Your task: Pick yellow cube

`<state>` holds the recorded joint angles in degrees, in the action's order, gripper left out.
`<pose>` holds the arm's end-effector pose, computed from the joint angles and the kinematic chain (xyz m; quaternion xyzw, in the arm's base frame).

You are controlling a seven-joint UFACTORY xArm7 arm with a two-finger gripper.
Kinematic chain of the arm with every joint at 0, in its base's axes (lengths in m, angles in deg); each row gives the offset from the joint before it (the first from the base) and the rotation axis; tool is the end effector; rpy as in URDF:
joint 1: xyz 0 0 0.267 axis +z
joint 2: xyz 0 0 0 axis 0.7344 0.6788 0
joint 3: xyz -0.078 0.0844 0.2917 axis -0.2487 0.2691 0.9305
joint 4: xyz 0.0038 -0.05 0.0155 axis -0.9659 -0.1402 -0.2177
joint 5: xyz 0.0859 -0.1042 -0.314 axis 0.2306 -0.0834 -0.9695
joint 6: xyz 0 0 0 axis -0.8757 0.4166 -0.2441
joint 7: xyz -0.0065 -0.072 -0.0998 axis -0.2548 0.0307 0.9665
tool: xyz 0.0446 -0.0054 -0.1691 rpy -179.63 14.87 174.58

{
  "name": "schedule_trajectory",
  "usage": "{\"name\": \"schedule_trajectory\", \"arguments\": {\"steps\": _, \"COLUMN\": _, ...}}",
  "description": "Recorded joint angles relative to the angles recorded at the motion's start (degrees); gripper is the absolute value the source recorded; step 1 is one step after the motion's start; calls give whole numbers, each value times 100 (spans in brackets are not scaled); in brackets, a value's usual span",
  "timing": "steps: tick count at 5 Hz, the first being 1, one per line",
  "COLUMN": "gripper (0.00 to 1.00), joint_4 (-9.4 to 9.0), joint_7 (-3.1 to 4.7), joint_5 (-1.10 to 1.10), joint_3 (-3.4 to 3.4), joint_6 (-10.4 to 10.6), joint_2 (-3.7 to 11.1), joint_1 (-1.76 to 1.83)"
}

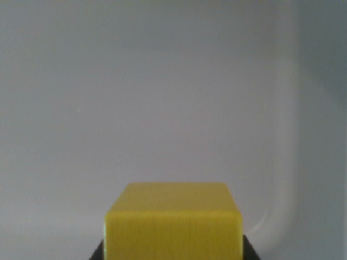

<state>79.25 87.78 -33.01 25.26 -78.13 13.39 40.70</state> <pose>0.3820 -0.1234 0.3032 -0.9989 0.0030 0.0397 0.0249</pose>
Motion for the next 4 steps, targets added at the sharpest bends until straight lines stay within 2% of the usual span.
{"name": "schedule_trajectory", "arguments": {"steps": 1, "gripper": 100, "joint_4": 0, "joint_7": 0, "joint_5": 0, "joint_3": 0, "joint_6": 0, "joint_2": 0, "joint_1": 0}}
{"name": "schedule_trajectory", "arguments": {"steps": 2, "gripper": 100, "joint_4": 58, "joint_7": -13, "joint_5": -14, "joint_3": -1, "joint_6": -105, "joint_2": -48, "joint_1": 2}}
{"name": "schedule_trajectory", "arguments": {"steps": 3, "gripper": 100, "joint_4": 58, "joint_7": -13, "joint_5": -14, "joint_3": -1, "joint_6": -105, "joint_2": -48, "joint_1": 2}}
{"name": "schedule_trajectory", "arguments": {"steps": 4, "gripper": 100, "joint_4": 97, "joint_7": -21, "joint_5": -24, "joint_3": -2, "joint_6": -176, "joint_2": -81, "joint_1": 4}}
